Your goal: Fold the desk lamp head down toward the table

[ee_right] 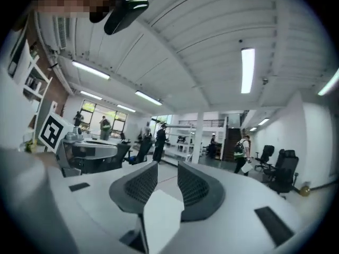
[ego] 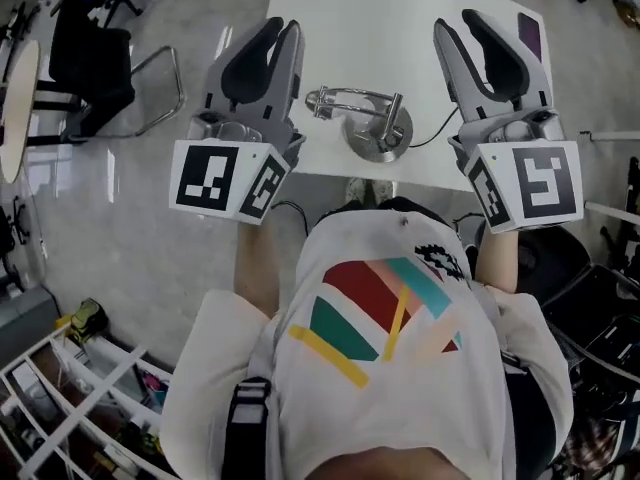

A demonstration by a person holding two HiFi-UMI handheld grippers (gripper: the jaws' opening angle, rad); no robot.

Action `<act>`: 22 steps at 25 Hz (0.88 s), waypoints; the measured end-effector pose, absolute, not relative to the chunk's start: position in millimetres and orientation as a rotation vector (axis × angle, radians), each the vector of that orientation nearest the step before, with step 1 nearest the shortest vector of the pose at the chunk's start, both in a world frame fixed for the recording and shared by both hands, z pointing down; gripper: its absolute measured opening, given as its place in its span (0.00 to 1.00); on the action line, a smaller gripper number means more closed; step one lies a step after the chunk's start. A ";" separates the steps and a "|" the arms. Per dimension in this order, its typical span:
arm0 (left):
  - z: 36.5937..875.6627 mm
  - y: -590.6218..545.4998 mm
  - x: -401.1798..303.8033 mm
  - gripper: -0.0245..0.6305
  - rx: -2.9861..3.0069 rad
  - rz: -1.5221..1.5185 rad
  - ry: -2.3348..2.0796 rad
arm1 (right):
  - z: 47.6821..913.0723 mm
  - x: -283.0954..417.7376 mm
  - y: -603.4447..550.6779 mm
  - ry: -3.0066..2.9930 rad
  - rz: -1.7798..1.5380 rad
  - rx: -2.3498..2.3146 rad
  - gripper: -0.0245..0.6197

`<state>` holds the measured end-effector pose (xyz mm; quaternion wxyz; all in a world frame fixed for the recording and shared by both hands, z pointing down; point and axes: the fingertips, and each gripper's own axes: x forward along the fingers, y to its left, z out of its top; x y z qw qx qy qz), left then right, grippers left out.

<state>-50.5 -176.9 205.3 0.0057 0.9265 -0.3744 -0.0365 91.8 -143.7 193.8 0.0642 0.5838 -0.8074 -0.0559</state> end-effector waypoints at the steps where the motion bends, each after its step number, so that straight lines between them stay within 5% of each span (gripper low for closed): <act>1: 190.6 -175.5 -39.5 0.20 2.938 -0.149 -1.148 | 188.9 103.7 -136.7 -2.452 -0.150 1.834 0.23; 11: 175.5 -120.6 55.6 0.20 3.053 -0.222 -0.819 | 210.2 148.4 -84.0 -2.376 -0.059 2.056 0.23; 22: 171.9 -112.1 57.8 0.20 3.000 -0.251 -0.800 | 216.1 137.4 -76.2 -2.352 -0.042 1.974 0.23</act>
